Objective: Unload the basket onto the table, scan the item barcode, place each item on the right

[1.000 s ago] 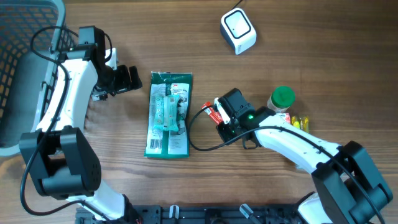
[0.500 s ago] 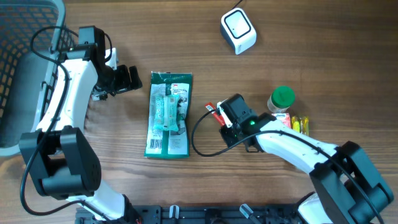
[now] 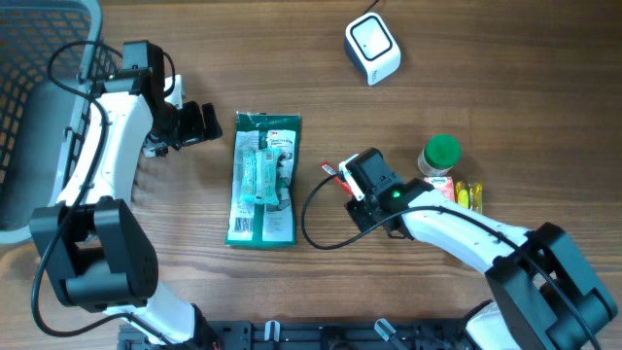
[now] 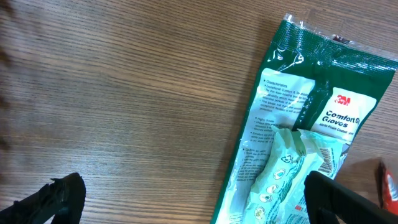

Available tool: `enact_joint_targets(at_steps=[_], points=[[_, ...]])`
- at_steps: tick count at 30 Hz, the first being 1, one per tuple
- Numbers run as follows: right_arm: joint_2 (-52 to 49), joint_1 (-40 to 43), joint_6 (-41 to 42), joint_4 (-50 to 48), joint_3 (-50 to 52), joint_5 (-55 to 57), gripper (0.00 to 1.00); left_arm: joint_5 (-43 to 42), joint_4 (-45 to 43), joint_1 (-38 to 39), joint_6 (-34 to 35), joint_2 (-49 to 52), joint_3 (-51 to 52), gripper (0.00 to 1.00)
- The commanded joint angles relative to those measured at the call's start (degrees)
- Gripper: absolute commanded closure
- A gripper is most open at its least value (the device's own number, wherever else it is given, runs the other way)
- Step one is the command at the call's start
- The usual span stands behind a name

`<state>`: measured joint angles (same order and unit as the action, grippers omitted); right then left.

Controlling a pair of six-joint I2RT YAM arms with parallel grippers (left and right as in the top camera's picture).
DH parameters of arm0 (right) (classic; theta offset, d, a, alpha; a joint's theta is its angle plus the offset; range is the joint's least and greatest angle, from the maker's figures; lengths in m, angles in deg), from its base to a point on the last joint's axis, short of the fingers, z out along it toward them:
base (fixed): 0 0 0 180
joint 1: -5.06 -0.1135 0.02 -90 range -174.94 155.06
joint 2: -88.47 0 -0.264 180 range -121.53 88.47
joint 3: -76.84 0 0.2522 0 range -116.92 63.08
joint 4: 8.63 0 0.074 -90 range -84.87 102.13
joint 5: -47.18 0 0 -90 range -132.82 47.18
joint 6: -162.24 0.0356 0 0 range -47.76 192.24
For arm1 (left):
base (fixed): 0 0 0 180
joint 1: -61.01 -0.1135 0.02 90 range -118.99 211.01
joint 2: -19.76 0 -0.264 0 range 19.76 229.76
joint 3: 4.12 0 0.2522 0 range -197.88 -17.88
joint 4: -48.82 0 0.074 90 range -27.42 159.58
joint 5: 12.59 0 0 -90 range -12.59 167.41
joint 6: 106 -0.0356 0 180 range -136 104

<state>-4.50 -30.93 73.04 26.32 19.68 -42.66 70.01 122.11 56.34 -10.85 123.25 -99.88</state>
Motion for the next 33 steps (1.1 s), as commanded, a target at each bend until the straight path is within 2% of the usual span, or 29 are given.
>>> enact_joint_targets(at_steps=[1, 8, 17, 20, 25, 31, 33], points=[[3.69, -0.04, 0.98, 2.78, -2.60, -5.22, 0.96, -0.50, -0.17, -0.07, -0.17, -0.63, 0.20, 0.00], [17.03, -0.04, 2.16, 8.22, -3.63, -6.67, 0.96, -0.50, -0.17, -0.07, -0.17, -0.63, 0.20, 0.00], [20.35, -0.87, -6.86, 9.68, -4.28, -6.25, 0.96, -0.50, -0.15, -0.07, -0.15, -0.63, 0.20, 0.00], [23.80, -3.85, -11.85, 9.70, -6.16, 0.66, 0.95, -0.50, -0.15, -0.07, -0.17, -0.63, 0.20, 0.00], [32.30, -10.58, -26.69, 7.65, -6.60, 19.85, 0.96, -0.50, -0.17, -0.07, -0.17, -0.63, 0.20, 0.00], [37.38, -18.51, -34.25, 2.23, -6.60, 42.95, 0.96, -0.50, -0.15, -0.07, -0.17, -0.63, 0.20, 0.00], [37.29, -20.35, -36.63, 0.55, -6.60, 46.97, 0.96, -0.50, -0.15, -0.07, -0.17, -0.63, 0.20, 0.00]])
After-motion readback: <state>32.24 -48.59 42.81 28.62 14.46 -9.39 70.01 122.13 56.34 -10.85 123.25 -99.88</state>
